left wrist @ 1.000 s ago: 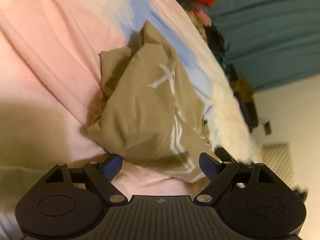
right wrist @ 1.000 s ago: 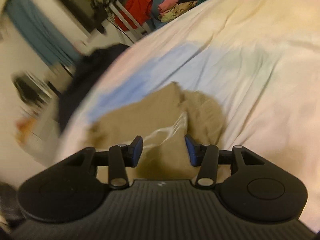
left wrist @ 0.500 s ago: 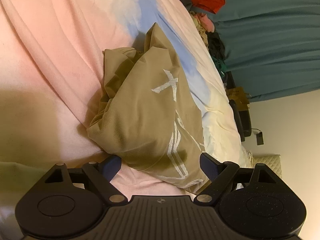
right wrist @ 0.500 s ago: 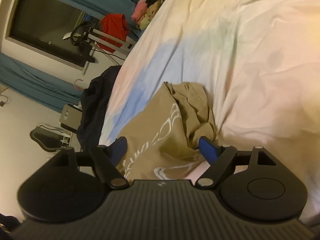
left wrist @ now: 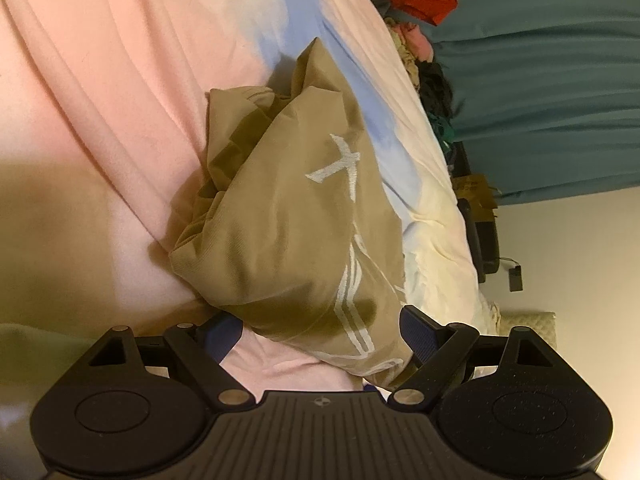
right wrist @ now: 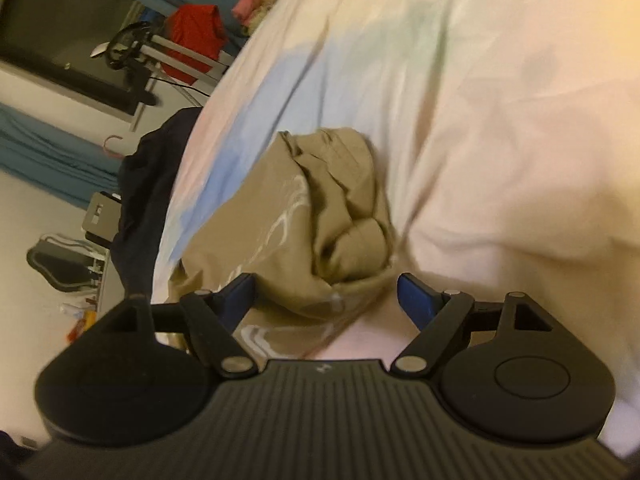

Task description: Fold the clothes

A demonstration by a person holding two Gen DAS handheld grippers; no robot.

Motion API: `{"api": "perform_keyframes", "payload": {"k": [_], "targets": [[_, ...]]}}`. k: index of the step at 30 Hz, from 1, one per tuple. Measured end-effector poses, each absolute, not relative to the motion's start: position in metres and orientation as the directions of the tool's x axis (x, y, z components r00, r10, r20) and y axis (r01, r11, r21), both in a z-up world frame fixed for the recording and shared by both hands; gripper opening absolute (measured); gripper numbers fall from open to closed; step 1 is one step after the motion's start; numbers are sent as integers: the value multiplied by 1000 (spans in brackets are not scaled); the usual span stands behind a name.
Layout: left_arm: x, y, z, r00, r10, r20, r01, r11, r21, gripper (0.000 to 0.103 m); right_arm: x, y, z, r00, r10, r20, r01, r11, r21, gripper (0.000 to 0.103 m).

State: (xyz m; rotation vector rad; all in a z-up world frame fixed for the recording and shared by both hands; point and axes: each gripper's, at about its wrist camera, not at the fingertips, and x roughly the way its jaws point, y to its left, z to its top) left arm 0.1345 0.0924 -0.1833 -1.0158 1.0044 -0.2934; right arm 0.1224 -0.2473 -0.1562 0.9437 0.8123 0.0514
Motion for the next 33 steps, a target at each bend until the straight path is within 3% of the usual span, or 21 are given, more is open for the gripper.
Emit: {"api": "perform_keyframes", "payload": {"k": [3,5,8,14,19,23,29,33], "targets": [[130,95,-180,549,-631,-548,-215,526,-823,87,129,-235,-148,735,334,-590,242,684,689,70],[128,95,-178,546,-646,-533,-199,518,-832,87,129,-235,-145,746,342,-571,220,683,697,42],[124,89,-175,525,-692,-495,-156,494,-855,87,129,-236,-137,774,358,-523,173,674,718,30],[128,62,-176,456,-812,-365,-53,384,-922,90,128,-233,-110,834,392,-389,41,658,751,25],[142,60,-198,560,-749,-354,-129,343,-930,90,134,-231,-104,851,402,-338,-2,646,764,24],[151,59,-217,567,-724,-394,-190,350,-917,95,134,-241,-110,851,410,-328,16,603,797,23],[146,61,-207,609,-662,-436,-189,412,-891,92,136,-247,-118,856,399,-327,48,570,820,22],[142,74,-201,648,-649,-399,-197,364,-911,86,133,-253,-125,860,384,-336,83,545,835,22]]}}
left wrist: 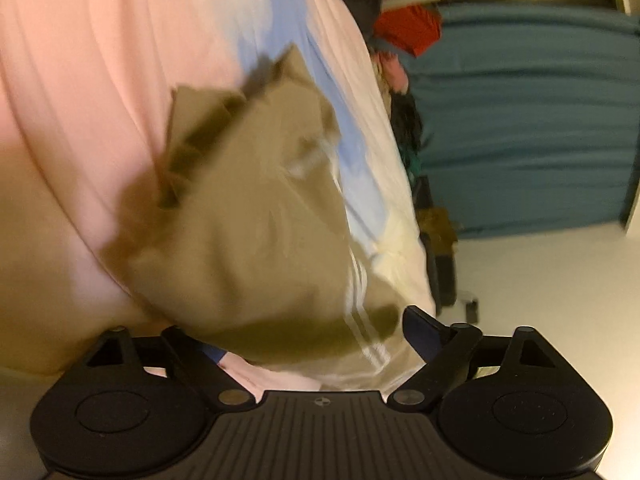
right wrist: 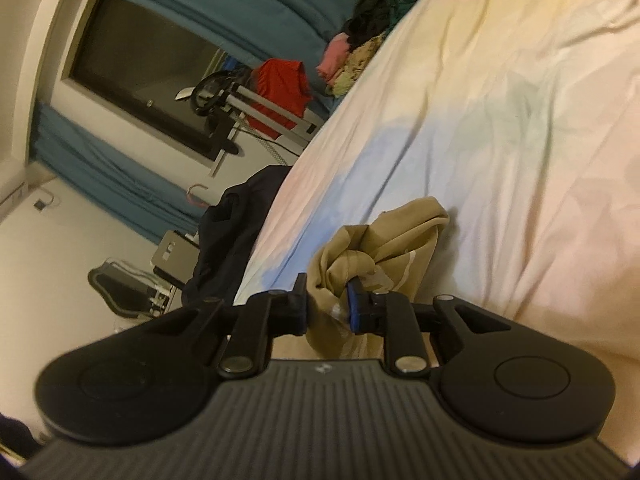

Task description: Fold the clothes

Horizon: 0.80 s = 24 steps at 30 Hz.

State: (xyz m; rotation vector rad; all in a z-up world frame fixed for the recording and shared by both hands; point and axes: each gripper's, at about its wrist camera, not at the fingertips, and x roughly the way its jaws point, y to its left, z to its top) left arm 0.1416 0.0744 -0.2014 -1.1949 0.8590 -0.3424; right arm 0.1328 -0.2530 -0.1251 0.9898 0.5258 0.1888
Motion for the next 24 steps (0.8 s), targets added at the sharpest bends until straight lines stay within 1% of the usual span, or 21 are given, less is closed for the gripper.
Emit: {"api": "perform_keyframes", "payload": {"k": [5,7,9,10,11,12,13,15,17,20,22,24], "targets": [[138,73,-180,674,-671,-310,-79,352,-933,86,130,-266,-138,860,368,-354,139,499,855,22],[137,70,-176,683,-668,-296,-56,356,-933,86,129,-269,-144,855,371,-362,158,478,864,22],[139,68,-182,675,-656,-338,-109,365,-925,86,129,-270,-148,845,379,-377,175,470,865,22],[142,68,-189,662,-646,-381,-163,372,-914,84,129,-270,-150,838,384,-387,184,469,864,22],[144,69,-198,638,-633,-438,-231,385,-893,78,129,-268,-152,826,389,-408,199,476,857,22],[144,71,-204,624,-628,-465,-268,387,-883,73,128,-267,-152,820,390,-420,207,481,852,22],[144,73,-209,619,-627,-472,-287,380,-880,69,128,-266,-153,814,390,-431,215,486,847,22],[143,78,-217,609,-625,-488,-324,366,-873,68,125,-263,-149,809,385,-445,213,513,832,22],[144,77,-210,621,-611,-491,-296,397,-869,60,123,-263,-145,808,372,-457,215,536,817,23],[144,73,-196,644,-593,-483,-235,448,-863,56,120,-267,-138,808,352,-473,230,551,802,24],[139,71,-191,658,-594,-463,-195,460,-866,56,116,-272,-133,813,344,-470,232,549,803,25],[139,69,-188,670,-610,-423,-166,432,-887,56,112,-278,-125,832,342,-437,208,538,817,35]]}}
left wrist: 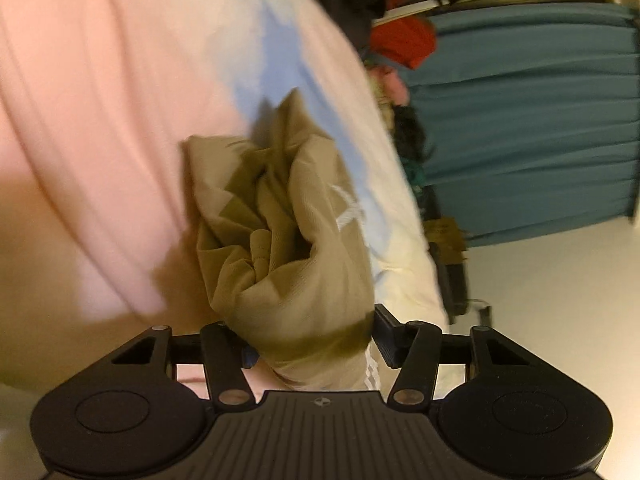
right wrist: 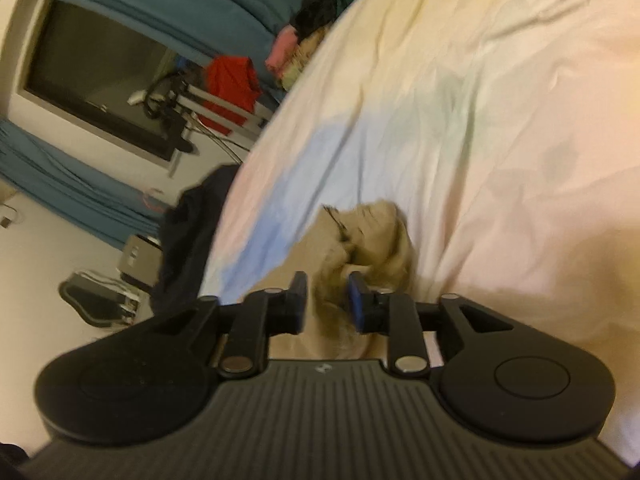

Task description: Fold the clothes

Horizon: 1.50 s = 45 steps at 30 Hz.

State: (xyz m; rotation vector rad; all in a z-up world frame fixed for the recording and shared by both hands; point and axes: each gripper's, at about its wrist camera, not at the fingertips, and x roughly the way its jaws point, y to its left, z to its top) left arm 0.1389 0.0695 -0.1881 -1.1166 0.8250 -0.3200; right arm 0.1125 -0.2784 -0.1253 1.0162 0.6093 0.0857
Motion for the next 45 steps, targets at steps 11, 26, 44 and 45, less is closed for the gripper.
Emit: {"api": "perform_keyframes", "payload": {"k": [11,26,44,45], "targets": [[153,60,-192,669,-609,-426,-218,388,-896,61,123,-208,-161,626,741,-243,148,193,970,94],[131,83,-192,711,-627,-319,-143,316,-938,34,142,-229,-207,773,576,-267,253,106,962,92],[81,78,-147,548,-745,-379,-238,296,-925,35,66,-273,-117,837,428,-341,211,323,922,31],[79,68,-138,532,-756,-382,-225,308,-924,35,58,-280,-109,841,425,-336,207,321,924,31]]}}
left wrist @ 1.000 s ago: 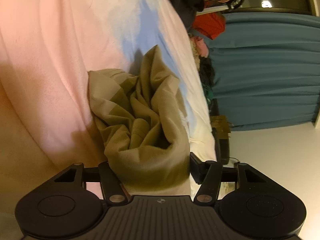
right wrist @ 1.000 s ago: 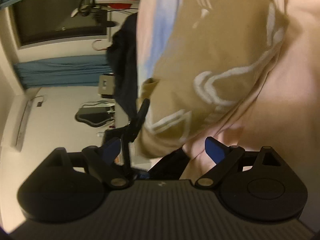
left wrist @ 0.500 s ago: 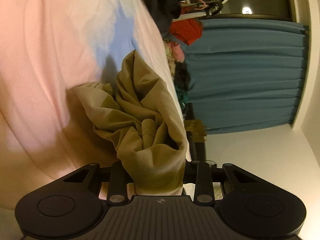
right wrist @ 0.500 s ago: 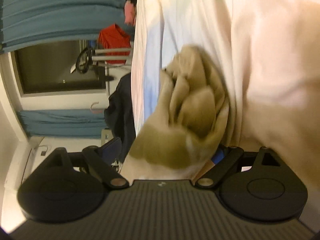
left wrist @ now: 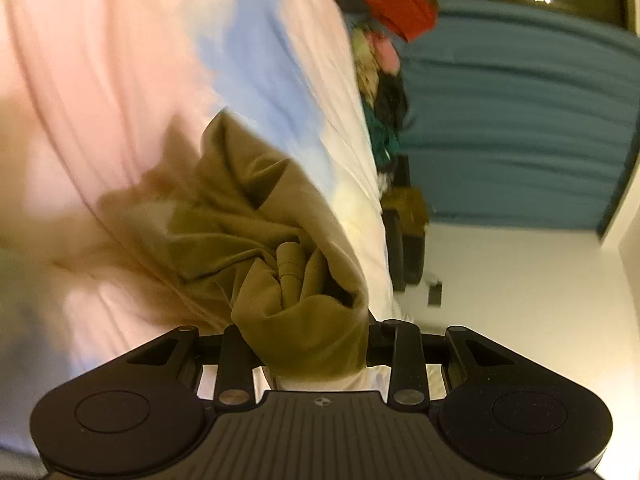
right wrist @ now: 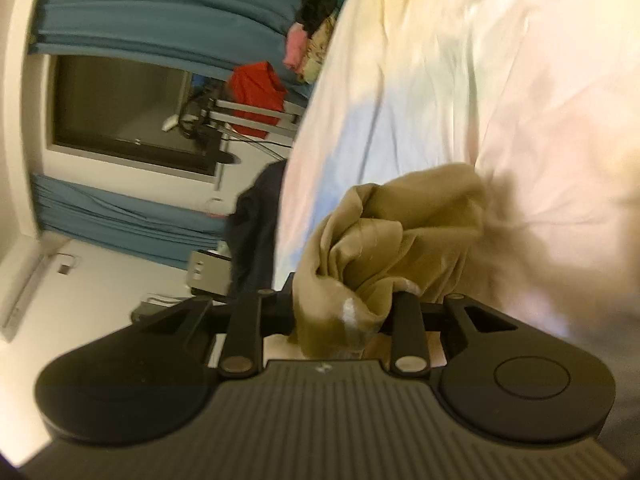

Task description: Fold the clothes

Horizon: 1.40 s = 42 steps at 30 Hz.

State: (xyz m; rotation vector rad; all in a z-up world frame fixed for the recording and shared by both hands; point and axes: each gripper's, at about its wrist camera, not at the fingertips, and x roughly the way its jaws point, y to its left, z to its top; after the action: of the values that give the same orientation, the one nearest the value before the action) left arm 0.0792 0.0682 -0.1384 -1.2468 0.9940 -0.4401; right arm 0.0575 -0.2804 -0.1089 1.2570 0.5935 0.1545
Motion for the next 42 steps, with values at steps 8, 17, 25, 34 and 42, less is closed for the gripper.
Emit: {"api": "perform_keyframes", "payload": {"k": [8,17,25,34,42], "targets": [[137,-63,-109,341,-807,-482,-174,450,-876,37,51,-396,-83,877,283,-387,310,281,908,31],[292,-246,-81,348,-812,-468,131,537,-834,39,160,-515,-40,936,-3,-353,300,532,792,31],[358,-318,-140,401,-670,-625,221,733,-644,45,190,-541,-146,870,-6,-492,431,491,757,31],[345,-292,-208,401,-675,-619,303,735,-606,69,156,-522,-200,820,17,-572,486,508,711,42],[292,-285,-122,490,-585,-646,448,805,-389,103,121,-500,-116,791,-81,-606,509,636,580,91]]}}
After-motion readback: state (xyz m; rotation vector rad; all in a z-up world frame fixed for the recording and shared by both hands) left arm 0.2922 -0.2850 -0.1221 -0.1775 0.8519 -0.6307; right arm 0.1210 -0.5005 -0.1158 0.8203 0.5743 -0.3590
